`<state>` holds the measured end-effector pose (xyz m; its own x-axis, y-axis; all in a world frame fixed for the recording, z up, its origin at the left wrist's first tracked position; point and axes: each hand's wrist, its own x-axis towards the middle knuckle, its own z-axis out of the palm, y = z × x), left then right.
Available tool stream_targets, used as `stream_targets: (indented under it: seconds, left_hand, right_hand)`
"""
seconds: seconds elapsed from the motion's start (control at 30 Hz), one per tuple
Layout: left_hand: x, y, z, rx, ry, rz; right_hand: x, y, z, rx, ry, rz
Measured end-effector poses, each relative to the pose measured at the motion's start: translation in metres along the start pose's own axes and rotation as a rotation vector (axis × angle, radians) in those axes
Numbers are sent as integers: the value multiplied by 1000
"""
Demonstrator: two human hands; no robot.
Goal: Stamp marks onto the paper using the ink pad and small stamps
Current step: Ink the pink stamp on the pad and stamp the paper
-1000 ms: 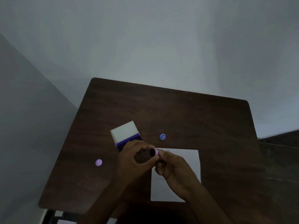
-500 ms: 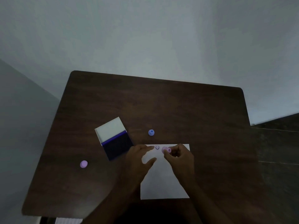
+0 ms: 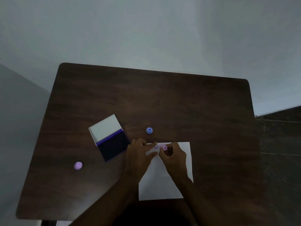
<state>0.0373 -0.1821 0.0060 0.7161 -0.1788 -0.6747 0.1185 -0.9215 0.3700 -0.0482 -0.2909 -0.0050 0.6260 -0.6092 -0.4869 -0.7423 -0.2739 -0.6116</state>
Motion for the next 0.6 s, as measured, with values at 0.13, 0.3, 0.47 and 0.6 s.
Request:
stream_targets:
  seconds: [0.13, 0.3, 0.47, 0.6]
  left_hand:
    - [3, 0, 5, 73, -2, 12]
    - [2, -9, 6, -11, 23, 36]
    - [1, -9, 8, 16, 34, 56]
    - [3, -3, 6, 80, -34, 3]
  right_hand:
    - [3, 5, 2, -28, -86, 57]
    - [4, 0, 1, -9, -57, 58]
    - [4, 0, 3, -30, -117, 115]
    - [5, -1, 3, -48, -141, 144]
